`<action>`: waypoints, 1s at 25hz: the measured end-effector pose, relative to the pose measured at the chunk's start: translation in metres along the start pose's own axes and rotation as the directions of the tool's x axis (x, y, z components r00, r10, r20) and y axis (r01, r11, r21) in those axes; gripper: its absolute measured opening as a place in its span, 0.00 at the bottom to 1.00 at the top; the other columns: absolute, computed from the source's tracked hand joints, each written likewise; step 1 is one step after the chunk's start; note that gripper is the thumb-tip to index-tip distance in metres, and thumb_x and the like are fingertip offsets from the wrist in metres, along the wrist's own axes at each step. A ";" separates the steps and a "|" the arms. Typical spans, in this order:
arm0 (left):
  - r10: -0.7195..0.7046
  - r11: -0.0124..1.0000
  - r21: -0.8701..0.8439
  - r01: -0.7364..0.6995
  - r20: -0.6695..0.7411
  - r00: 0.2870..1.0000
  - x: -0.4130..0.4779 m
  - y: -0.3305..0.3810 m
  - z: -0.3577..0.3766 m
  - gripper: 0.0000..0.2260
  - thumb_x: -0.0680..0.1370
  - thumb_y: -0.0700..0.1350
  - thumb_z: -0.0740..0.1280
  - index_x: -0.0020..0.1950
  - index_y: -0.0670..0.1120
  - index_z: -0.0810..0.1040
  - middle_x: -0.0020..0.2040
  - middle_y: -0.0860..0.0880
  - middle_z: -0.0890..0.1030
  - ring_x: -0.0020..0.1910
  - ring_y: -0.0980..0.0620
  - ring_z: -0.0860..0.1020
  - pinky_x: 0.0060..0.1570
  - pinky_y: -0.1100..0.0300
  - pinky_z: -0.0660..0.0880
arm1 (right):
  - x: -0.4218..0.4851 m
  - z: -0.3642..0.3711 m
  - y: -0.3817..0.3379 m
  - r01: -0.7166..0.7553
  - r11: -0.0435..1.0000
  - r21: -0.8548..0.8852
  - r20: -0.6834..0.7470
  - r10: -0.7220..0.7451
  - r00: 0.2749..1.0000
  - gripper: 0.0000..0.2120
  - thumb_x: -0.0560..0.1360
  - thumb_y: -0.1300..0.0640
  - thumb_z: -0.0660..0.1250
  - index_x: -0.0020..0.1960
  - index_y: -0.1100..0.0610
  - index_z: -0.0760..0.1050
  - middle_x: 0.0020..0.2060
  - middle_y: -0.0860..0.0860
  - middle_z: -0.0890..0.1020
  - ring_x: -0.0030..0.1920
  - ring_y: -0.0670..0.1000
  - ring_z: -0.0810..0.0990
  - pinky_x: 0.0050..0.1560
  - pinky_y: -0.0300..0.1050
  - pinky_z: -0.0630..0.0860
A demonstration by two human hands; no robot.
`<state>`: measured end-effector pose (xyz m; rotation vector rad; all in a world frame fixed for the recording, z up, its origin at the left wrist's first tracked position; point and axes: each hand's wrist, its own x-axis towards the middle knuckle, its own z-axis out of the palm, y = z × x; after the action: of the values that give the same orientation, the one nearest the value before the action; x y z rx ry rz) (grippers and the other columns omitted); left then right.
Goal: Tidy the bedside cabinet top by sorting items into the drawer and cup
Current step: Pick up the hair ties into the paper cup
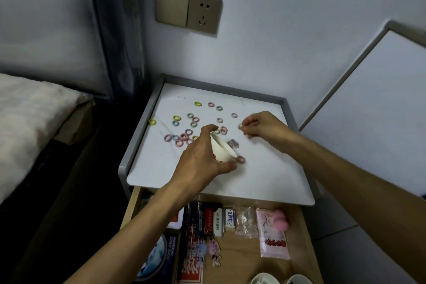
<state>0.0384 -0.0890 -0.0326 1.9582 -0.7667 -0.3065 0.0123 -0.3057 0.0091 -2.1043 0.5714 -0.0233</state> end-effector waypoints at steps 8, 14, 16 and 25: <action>-0.026 0.987 -0.162 0.024 -0.013 1.000 0.002 0.005 -0.006 0.40 0.62 0.54 0.80 0.69 0.56 0.64 0.50 0.61 0.78 0.47 0.60 0.79 0.43 0.59 0.78 | -0.040 0.026 -0.060 0.229 0.973 -0.039 0.401 -0.195 0.895 0.10 0.75 0.68 0.68 0.52 0.57 0.83 0.45 0.49 0.86 0.43 0.44 0.83 0.44 0.34 0.76; -0.069 0.996 -0.066 0.062 -0.110 0.992 0.002 0.001 -0.027 0.41 0.64 0.53 0.80 0.71 0.55 0.63 0.54 0.54 0.73 0.51 0.50 0.75 0.45 0.58 0.73 | -0.008 0.007 -0.025 0.100 0.983 -0.155 0.037 -0.095 0.995 0.06 0.74 0.63 0.71 0.50 0.55 0.83 0.46 0.51 0.85 0.46 0.48 0.81 0.40 0.37 0.76; -0.073 0.996 -0.060 0.066 -0.126 0.989 0.003 -0.001 -0.032 0.40 0.64 0.52 0.81 0.71 0.55 0.63 0.55 0.54 0.73 0.51 0.49 0.76 0.45 0.59 0.73 | 0.000 0.017 -0.006 0.038 0.944 -0.329 0.014 -0.036 0.999 0.08 0.73 0.59 0.73 0.52 0.53 0.82 0.47 0.51 0.82 0.49 0.49 0.80 0.45 0.38 0.73; -0.057 0.998 -0.027 0.053 -0.137 0.989 0.003 -0.006 -0.038 0.40 0.65 0.52 0.80 0.71 0.55 0.62 0.58 0.52 0.74 0.56 0.45 0.75 0.50 0.56 0.75 | 0.012 0.054 0.033 0.014 0.882 -0.470 -0.036 -0.035 0.999 0.03 0.74 0.56 0.72 0.46 0.55 0.79 0.40 0.49 0.79 0.37 0.47 0.78 0.31 0.32 0.69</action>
<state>0.0621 -0.0618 -0.0187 1.9586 -0.6184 -0.2101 0.0226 -0.2831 -0.0506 -2.5909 0.6221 0.0621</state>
